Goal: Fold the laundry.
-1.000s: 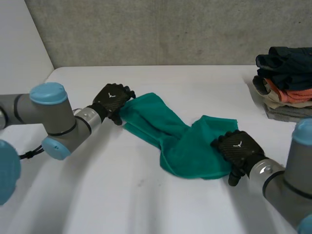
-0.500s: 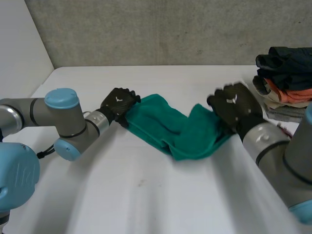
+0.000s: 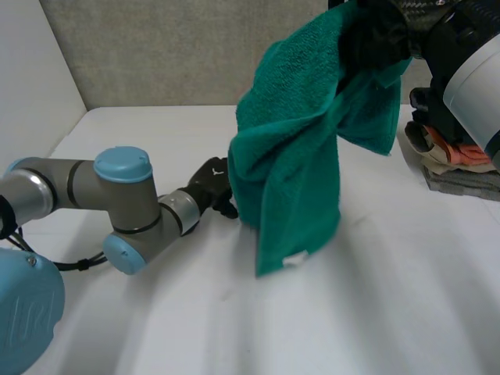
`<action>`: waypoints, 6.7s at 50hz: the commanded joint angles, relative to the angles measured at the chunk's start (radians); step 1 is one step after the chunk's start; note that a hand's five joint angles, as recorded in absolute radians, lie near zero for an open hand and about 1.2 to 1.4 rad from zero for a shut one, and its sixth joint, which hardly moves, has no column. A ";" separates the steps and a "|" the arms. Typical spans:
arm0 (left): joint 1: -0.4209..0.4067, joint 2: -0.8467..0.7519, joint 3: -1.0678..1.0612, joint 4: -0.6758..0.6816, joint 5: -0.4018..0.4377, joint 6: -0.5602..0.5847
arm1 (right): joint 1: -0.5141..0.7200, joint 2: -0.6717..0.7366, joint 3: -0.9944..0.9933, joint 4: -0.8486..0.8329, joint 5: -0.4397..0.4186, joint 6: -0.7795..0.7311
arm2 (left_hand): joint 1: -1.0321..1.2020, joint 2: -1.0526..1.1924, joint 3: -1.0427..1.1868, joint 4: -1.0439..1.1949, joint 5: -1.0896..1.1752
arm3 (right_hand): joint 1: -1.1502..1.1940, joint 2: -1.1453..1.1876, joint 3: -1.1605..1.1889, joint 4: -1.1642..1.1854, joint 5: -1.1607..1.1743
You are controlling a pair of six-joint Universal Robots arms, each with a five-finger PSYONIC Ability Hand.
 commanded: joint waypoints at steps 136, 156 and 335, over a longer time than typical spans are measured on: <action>0.120 0.445 -0.405 0.459 -0.442 0.128 | -0.168 0.682 -0.231 -0.290 0.048 -0.314 | 0.692 0.718 0.719 0.725 0.728 | 0.328 0.232 0.207 0.199 0.233; 0.157 0.413 -0.731 0.432 -0.308 0.347 | -0.177 0.626 0.166 -0.174 0.033 -0.345 | 0.482 0.508 0.509 0.515 0.518 | 0.328 0.232 0.207 0.199 0.233; 0.331 0.815 -0.920 -0.003 -0.140 0.762 | -0.360 0.389 0.335 0.262 -0.012 -0.665 | 0.692 0.718 0.719 0.725 0.728 | 0.328 0.232 0.207 0.199 0.233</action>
